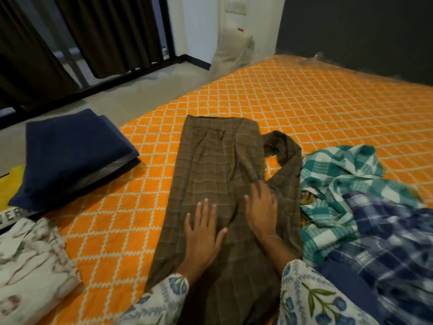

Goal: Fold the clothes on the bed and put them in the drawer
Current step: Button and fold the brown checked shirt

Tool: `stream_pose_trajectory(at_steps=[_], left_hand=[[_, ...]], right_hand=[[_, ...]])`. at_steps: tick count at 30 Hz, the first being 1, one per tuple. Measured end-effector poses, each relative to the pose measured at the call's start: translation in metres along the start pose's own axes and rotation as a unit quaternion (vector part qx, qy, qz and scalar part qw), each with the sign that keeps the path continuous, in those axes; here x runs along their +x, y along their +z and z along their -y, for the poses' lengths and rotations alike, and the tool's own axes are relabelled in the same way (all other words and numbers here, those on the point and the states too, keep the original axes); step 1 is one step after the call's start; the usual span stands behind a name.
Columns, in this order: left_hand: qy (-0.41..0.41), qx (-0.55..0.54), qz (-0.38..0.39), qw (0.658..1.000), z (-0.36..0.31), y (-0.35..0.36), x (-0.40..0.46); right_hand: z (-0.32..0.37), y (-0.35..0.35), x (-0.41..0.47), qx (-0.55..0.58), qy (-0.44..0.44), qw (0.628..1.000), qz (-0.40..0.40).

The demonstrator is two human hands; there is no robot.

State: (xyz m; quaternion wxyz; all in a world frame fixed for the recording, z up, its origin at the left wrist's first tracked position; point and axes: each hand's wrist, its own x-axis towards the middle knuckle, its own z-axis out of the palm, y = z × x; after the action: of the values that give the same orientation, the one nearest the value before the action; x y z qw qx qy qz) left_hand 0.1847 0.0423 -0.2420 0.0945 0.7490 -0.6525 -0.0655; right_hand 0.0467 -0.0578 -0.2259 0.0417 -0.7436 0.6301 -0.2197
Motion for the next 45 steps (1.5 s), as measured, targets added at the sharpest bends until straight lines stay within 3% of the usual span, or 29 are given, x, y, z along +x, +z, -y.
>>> stream_pose_trajectory(at_steps=[4,7,10,11,13,15,16,17,18,19,20,21,24,26,28,29,30,31,32,33,34,36,37,38,41,42,43,45], left_hand=[[0.112,-0.088,0.057,0.988,-0.066,-0.017,0.068],[0.077,-0.235,0.106,0.963,-0.104,-0.017,0.106],[-0.001,-0.405,0.114,0.907,-0.118,-0.019,0.129],[-0.020,-0.431,0.114,0.895,-0.120,-0.023,0.135],[-0.067,-0.501,0.126,0.854,-0.118,-0.032,0.146],[-0.125,-0.593,0.150,0.781,-0.114,-0.050,0.156],[-0.151,-0.617,0.170,0.753,-0.110,-0.061,0.163],[-0.161,-0.632,0.200,0.731,-0.104,-0.072,0.167],[-0.159,-0.647,0.226,0.710,-0.096,-0.085,0.171],[-0.151,-0.669,0.239,0.687,-0.086,-0.099,0.172],[-0.147,-0.694,0.230,0.667,-0.072,-0.111,0.172],[-0.149,-0.710,0.200,0.659,-0.056,-0.118,0.171],[-0.172,-0.705,0.068,0.684,0.009,-0.127,0.162],[-0.189,-0.731,-0.003,0.655,0.051,-0.119,0.139],[-0.253,-0.792,-0.071,0.551,0.081,-0.113,0.103],[-0.284,-0.829,-0.108,0.469,0.093,-0.105,0.090],[-0.325,-0.840,-0.145,0.410,0.104,-0.099,0.073],[-0.369,-0.828,-0.180,0.381,0.110,-0.089,0.063],[-0.419,-0.795,-0.209,0.385,0.114,-0.081,0.052],[-0.483,-0.744,-0.200,0.416,0.114,-0.067,0.050],[-0.542,-0.680,-0.162,0.466,0.110,-0.059,0.043],[-0.552,-0.570,-0.136,0.594,0.090,-0.055,0.037],[-0.544,-0.546,-0.134,0.623,0.086,-0.052,0.036],[-0.530,-0.567,-0.169,0.607,0.086,-0.054,0.037],[-0.498,-0.685,-0.268,0.459,0.119,-0.061,0.052],[-0.486,-0.708,-0.278,0.431,0.125,-0.060,0.050],[-0.494,-0.702,-0.269,0.437,0.125,-0.059,0.044],[-0.520,-0.661,-0.177,0.511,0.106,-0.050,0.025]], right_hand=[[-0.048,-0.015,0.042,0.025,0.226,0.974,-0.002],[-0.071,-0.020,0.065,0.109,0.344,0.932,0.037],[-0.075,-0.022,0.082,0.207,0.414,0.886,0.043],[-0.074,-0.022,0.089,0.247,0.439,0.863,0.046],[-0.068,-0.019,0.100,0.404,0.471,0.780,0.082],[-0.045,-0.025,0.101,0.551,0.444,0.697,0.115],[-0.029,-0.030,0.099,0.568,0.406,0.710,0.092],[-0.011,-0.038,0.095,0.543,0.347,0.763,0.054],[0.005,-0.044,0.090,0.474,0.258,0.842,0.022],[0.020,-0.049,0.083,0.378,0.158,0.912,0.021],[0.041,-0.057,0.074,0.269,0.058,0.960,0.053],[0.059,-0.063,0.065,0.177,-0.018,0.979,0.102],[0.099,-0.061,0.046,0.057,-0.146,0.965,0.212],[0.116,-0.051,0.031,0.049,-0.209,0.942,0.257],[0.120,-0.037,0.012,0.033,-0.243,0.924,0.294],[0.117,-0.031,0.003,0.008,-0.248,0.920,0.303],[0.114,-0.027,-0.009,-0.022,-0.246,0.916,0.315],[0.107,-0.025,-0.018,-0.052,-0.233,0.915,0.326],[0.103,-0.024,-0.028,-0.069,-0.218,0.913,0.338],[0.097,-0.023,-0.032,-0.076,-0.204,0.913,0.346],[0.095,-0.023,-0.040,-0.075,-0.203,0.910,0.354],[0.096,-0.027,-0.050,-0.059,-0.229,0.906,0.352],[0.098,-0.030,-0.056,-0.050,-0.242,0.904,0.349],[0.099,-0.032,-0.059,-0.038,-0.239,0.907,0.344],[0.097,-0.040,-0.067,-0.118,-0.135,0.943,0.281],[0.093,-0.044,-0.070,-0.163,-0.099,0.945,0.267],[0.090,-0.046,-0.073,-0.190,-0.075,0.941,0.271],[0.087,-0.050,-0.084,-0.182,-0.060,0.938,0.290]])
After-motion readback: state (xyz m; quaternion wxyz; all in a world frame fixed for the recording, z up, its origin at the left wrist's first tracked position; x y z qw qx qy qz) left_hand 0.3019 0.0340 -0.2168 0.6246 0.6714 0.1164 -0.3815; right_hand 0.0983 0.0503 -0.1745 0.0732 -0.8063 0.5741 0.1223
